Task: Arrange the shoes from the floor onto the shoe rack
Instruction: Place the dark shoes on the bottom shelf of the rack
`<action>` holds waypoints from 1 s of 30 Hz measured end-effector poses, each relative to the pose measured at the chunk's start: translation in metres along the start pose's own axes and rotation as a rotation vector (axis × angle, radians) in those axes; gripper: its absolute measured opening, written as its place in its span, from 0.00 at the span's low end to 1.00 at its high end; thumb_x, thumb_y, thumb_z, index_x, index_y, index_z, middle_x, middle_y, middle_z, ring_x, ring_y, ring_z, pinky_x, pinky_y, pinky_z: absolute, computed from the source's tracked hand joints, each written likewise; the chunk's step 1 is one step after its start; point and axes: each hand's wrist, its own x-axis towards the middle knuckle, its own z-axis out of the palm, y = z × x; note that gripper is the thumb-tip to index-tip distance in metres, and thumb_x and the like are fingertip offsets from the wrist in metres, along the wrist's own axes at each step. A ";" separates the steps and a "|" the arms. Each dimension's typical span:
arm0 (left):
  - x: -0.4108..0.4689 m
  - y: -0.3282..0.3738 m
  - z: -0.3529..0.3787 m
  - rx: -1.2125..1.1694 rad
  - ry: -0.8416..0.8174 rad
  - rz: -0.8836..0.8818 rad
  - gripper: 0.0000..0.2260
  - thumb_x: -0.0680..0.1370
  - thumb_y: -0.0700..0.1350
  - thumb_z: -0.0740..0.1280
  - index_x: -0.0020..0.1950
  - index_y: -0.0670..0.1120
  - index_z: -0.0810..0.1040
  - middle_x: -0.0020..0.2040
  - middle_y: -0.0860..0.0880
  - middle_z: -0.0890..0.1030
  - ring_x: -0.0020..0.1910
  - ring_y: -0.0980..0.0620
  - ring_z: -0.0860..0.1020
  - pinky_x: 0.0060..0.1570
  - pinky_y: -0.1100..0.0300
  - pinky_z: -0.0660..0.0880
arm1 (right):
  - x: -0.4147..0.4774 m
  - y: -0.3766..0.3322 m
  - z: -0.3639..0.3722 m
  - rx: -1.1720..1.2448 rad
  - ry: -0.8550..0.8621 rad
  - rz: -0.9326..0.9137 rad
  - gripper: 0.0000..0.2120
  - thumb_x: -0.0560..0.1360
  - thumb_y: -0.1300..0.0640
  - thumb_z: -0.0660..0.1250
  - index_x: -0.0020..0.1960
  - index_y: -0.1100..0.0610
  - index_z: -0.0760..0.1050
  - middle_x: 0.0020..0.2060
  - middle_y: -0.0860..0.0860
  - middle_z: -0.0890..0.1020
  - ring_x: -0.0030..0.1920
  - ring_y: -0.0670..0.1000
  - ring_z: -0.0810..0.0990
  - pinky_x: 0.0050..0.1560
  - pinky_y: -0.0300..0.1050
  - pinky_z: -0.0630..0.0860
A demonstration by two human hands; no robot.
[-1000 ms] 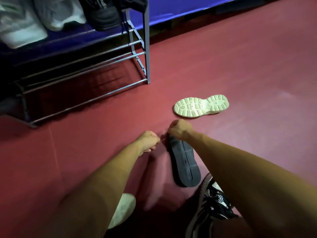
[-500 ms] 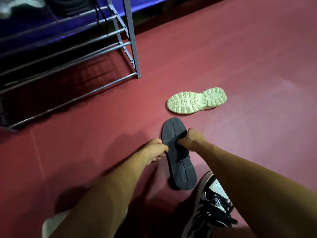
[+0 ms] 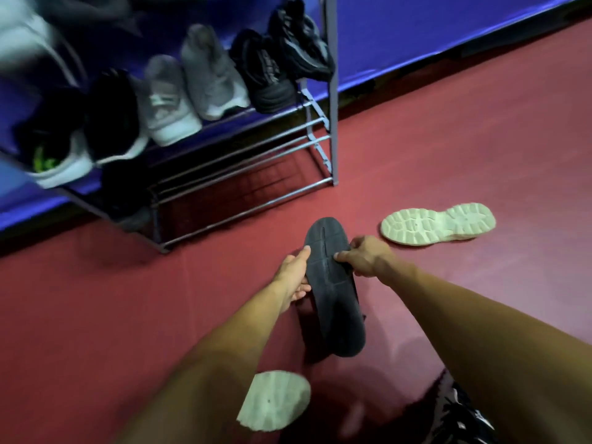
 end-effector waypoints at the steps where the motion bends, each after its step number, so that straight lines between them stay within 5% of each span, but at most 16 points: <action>1: -0.009 0.004 -0.018 -0.028 0.029 0.009 0.22 0.78 0.67 0.56 0.59 0.51 0.69 0.51 0.45 0.81 0.42 0.49 0.78 0.37 0.61 0.72 | -0.005 -0.017 0.007 -0.004 -0.003 -0.044 0.15 0.70 0.44 0.74 0.40 0.54 0.76 0.45 0.57 0.85 0.46 0.59 0.84 0.52 0.53 0.81; 5: -0.051 0.018 -0.085 -0.202 0.131 0.064 0.20 0.78 0.69 0.52 0.56 0.56 0.69 0.43 0.48 0.80 0.47 0.46 0.81 0.36 0.62 0.70 | -0.033 -0.088 0.024 -0.005 -0.001 -0.226 0.14 0.68 0.47 0.78 0.39 0.55 0.78 0.42 0.54 0.85 0.47 0.58 0.84 0.52 0.51 0.81; 8: -0.078 0.025 -0.129 -0.369 0.161 0.111 0.22 0.78 0.70 0.51 0.53 0.55 0.73 0.47 0.47 0.80 0.52 0.46 0.81 0.43 0.58 0.71 | -0.054 -0.133 0.027 0.011 -0.028 -0.335 0.12 0.66 0.52 0.80 0.43 0.55 0.80 0.39 0.51 0.84 0.40 0.54 0.83 0.51 0.49 0.80; 12: -0.105 0.022 -0.171 -0.555 0.177 0.177 0.21 0.77 0.67 0.59 0.51 0.51 0.77 0.46 0.49 0.83 0.44 0.51 0.81 0.35 0.61 0.70 | -0.072 -0.178 0.033 0.076 -0.018 -0.470 0.11 0.65 0.57 0.80 0.44 0.54 0.81 0.36 0.53 0.85 0.34 0.53 0.83 0.39 0.46 0.79; 14: -0.109 0.019 -0.183 -0.623 0.157 0.184 0.22 0.76 0.66 0.61 0.57 0.51 0.77 0.51 0.48 0.83 0.43 0.51 0.81 0.36 0.61 0.71 | -0.083 -0.194 0.034 0.088 -0.029 -0.507 0.09 0.66 0.60 0.79 0.43 0.53 0.81 0.35 0.52 0.85 0.35 0.54 0.83 0.41 0.47 0.79; 18: -0.109 0.008 -0.202 -0.771 0.149 0.225 0.19 0.76 0.61 0.65 0.59 0.50 0.75 0.57 0.48 0.82 0.44 0.50 0.81 0.35 0.62 0.70 | -0.102 -0.215 0.039 0.217 -0.205 -0.465 0.11 0.74 0.69 0.64 0.50 0.62 0.83 0.34 0.57 0.81 0.35 0.53 0.77 0.38 0.44 0.75; 22: -0.105 0.001 -0.214 -0.789 0.154 0.304 0.07 0.78 0.51 0.67 0.52 0.50 0.77 0.48 0.47 0.81 0.40 0.51 0.80 0.36 0.61 0.69 | -0.112 -0.231 0.046 0.336 -0.250 -0.345 0.11 0.75 0.51 0.67 0.50 0.56 0.81 0.39 0.58 0.81 0.34 0.52 0.76 0.35 0.42 0.68; 24: -0.100 0.001 -0.219 -0.820 0.177 0.375 0.03 0.75 0.45 0.70 0.48 0.49 0.78 0.45 0.46 0.81 0.40 0.52 0.78 0.37 0.60 0.70 | -0.109 -0.237 0.053 0.354 -0.250 -0.344 0.15 0.74 0.49 0.72 0.55 0.58 0.81 0.40 0.57 0.80 0.35 0.51 0.77 0.35 0.42 0.68; 30: -0.078 0.021 -0.236 -1.046 0.245 0.479 0.17 0.69 0.31 0.71 0.57 0.40 0.78 0.47 0.42 0.82 0.42 0.50 0.80 0.36 0.62 0.74 | -0.086 -0.250 0.069 0.590 -0.386 -0.242 0.17 0.73 0.63 0.70 0.62 0.61 0.79 0.49 0.55 0.86 0.39 0.47 0.79 0.38 0.39 0.70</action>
